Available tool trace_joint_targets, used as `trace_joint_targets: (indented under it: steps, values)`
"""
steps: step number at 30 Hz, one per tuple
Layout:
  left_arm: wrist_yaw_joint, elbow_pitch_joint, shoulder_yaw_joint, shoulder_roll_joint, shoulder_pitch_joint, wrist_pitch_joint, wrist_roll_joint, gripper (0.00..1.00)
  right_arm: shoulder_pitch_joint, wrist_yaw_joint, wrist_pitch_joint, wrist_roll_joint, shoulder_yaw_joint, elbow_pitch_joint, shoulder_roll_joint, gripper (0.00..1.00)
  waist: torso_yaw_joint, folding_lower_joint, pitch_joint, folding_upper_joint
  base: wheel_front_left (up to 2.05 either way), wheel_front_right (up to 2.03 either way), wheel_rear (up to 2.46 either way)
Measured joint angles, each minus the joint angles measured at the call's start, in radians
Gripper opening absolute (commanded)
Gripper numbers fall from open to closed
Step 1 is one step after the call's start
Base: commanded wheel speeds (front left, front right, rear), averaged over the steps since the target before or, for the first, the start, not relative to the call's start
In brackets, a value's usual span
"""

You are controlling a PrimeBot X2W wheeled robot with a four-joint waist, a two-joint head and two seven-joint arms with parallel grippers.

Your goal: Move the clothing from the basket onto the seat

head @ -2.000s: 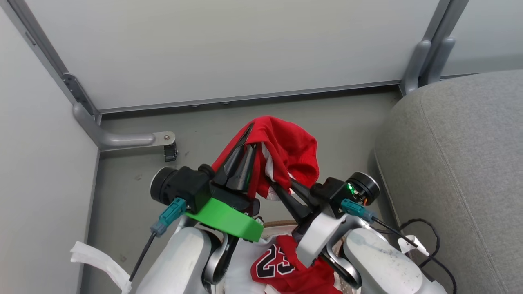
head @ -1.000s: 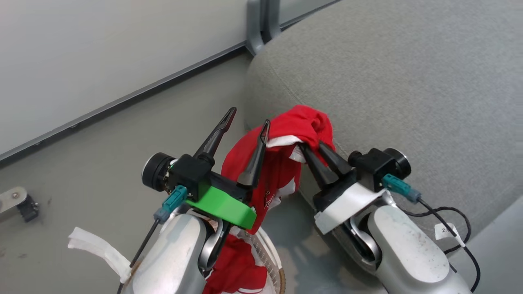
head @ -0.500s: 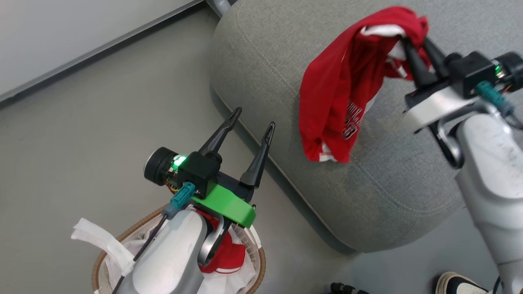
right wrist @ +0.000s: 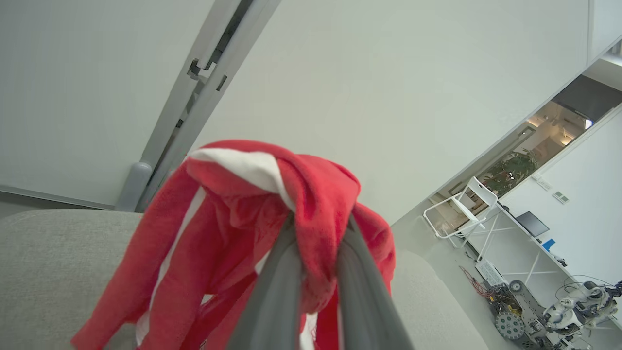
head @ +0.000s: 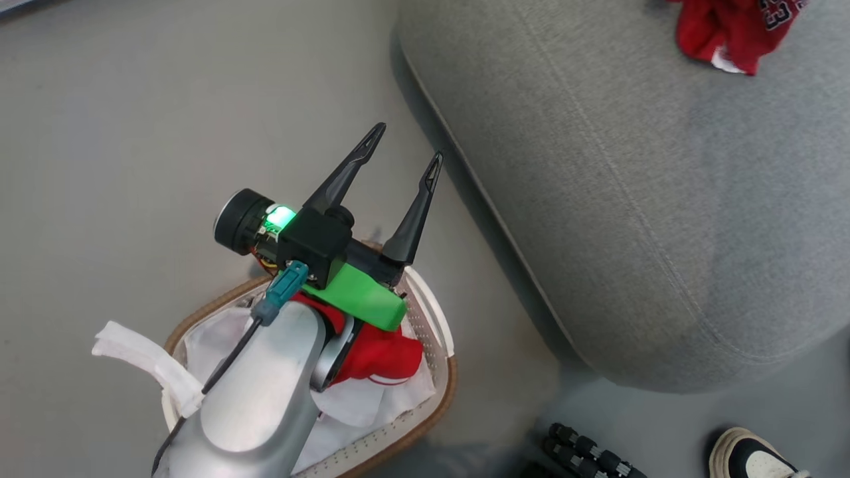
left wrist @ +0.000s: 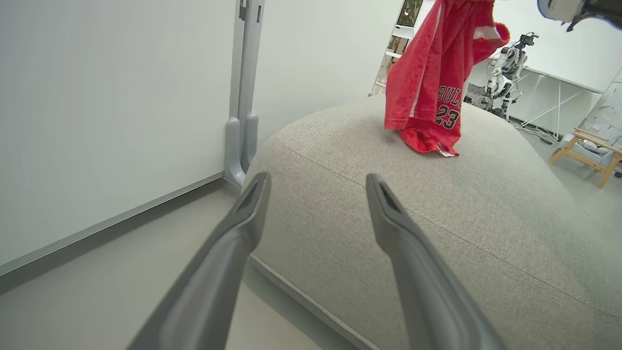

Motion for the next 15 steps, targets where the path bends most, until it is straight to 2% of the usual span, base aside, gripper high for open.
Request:
trace_joint_targets:
  steps: [7, 8, 9, 10, 11, 15]
  values:
    - [0.000, 0.002, 0.018, -0.010, -0.012, 0.000, 0.000, 1.00, 0.040, 0.000, 0.000, -0.058, -0.082, 0.132, 0.034, 0.00, 0.091, 0.0000, 0.065, 0.0000, 0.00, 0.00, 0.00]
    - [0.000, 0.002, 0.025, -0.011, -0.012, 0.000, 0.001, 1.00, 0.063, 0.000, 0.000, -0.058, -0.097, 0.149, 0.045, 0.12, 0.102, 0.0000, 0.072, 0.0000, 0.00, 0.00, 0.00]
    - [0.000, 0.002, 0.031, -0.014, -0.013, 0.000, 0.001, 1.00, 0.088, 0.000, 0.000, -0.060, -0.104, 0.159, 0.051, 0.29, 0.113, 0.0000, 0.078, 0.0000, 0.00, 0.00, 0.00]
    - [0.000, 0.002, 0.036, -0.015, -0.013, 0.000, 0.002, 1.00, 0.105, 0.000, 0.000, -0.062, -0.112, 0.160, 0.060, 0.71, 0.121, 0.0000, 0.082, 0.0000, 0.00, 0.00, 0.00]
    - [0.000, 0.002, 0.044, -0.016, -0.013, 0.000, 0.002, 1.00, 0.126, 0.000, 0.000, -0.062, -0.122, 0.159, 0.073, 1.00, 0.129, 0.0000, 0.086, 0.0000, 0.00, 0.00, 0.00]
    - [0.000, 0.008, 0.070, -0.018, -0.010, 0.000, 0.007, 1.00, 0.232, 0.000, 0.000, -0.058, -0.142, 0.146, 0.132, 1.00, 0.143, 0.0000, 0.083, 0.0000, 0.00, 0.00, 0.00]
